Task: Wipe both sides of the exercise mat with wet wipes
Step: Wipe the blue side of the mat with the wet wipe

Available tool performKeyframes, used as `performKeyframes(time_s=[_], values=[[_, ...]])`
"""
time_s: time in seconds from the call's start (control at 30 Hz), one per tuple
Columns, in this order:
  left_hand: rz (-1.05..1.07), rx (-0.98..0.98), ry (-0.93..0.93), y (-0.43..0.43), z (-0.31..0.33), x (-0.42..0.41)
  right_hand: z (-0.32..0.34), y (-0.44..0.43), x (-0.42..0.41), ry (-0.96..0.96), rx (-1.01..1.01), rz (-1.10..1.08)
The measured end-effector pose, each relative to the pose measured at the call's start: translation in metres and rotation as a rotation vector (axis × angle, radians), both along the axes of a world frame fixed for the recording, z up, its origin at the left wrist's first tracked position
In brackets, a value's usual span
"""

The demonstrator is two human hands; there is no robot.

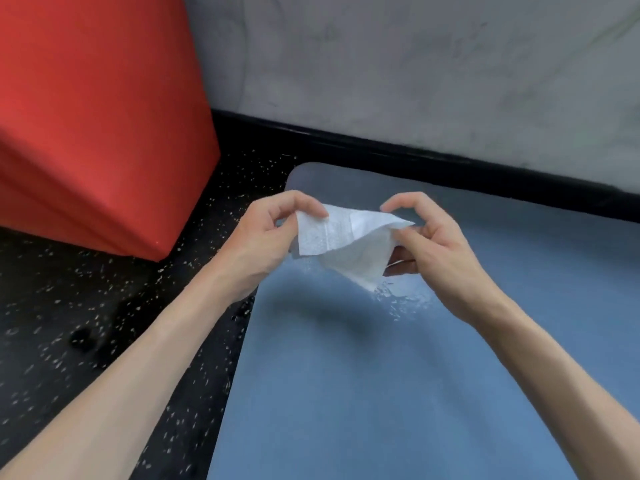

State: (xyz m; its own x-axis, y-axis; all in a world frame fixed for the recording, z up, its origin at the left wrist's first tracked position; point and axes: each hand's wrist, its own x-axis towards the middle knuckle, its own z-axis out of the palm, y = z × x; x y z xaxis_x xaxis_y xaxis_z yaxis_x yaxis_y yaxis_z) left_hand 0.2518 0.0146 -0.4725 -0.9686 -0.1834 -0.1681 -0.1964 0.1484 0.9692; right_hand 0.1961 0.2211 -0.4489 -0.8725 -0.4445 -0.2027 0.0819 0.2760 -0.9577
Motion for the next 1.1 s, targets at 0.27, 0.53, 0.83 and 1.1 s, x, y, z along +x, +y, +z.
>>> performKeyframes(time_s=[0.27,0.53,0.83,1.1], values=[[0.076,0.103,-0.084,0.002,-0.003,0.020,-0.016,-0.006,0.021,-0.023,-0.122,-0.051],[0.267,-0.128,-0.092,0.012,-0.012,0.030,-0.028,-0.014,0.036,0.113,0.026,-0.121],[0.229,-0.103,-0.020,0.069,-0.017,0.047,-0.041,-0.039,0.058,-0.215,-0.145,-0.239],[0.107,-0.142,0.116,0.037,-0.055,0.049,-0.066,-0.038,0.028,-0.186,-0.134,-0.228]])
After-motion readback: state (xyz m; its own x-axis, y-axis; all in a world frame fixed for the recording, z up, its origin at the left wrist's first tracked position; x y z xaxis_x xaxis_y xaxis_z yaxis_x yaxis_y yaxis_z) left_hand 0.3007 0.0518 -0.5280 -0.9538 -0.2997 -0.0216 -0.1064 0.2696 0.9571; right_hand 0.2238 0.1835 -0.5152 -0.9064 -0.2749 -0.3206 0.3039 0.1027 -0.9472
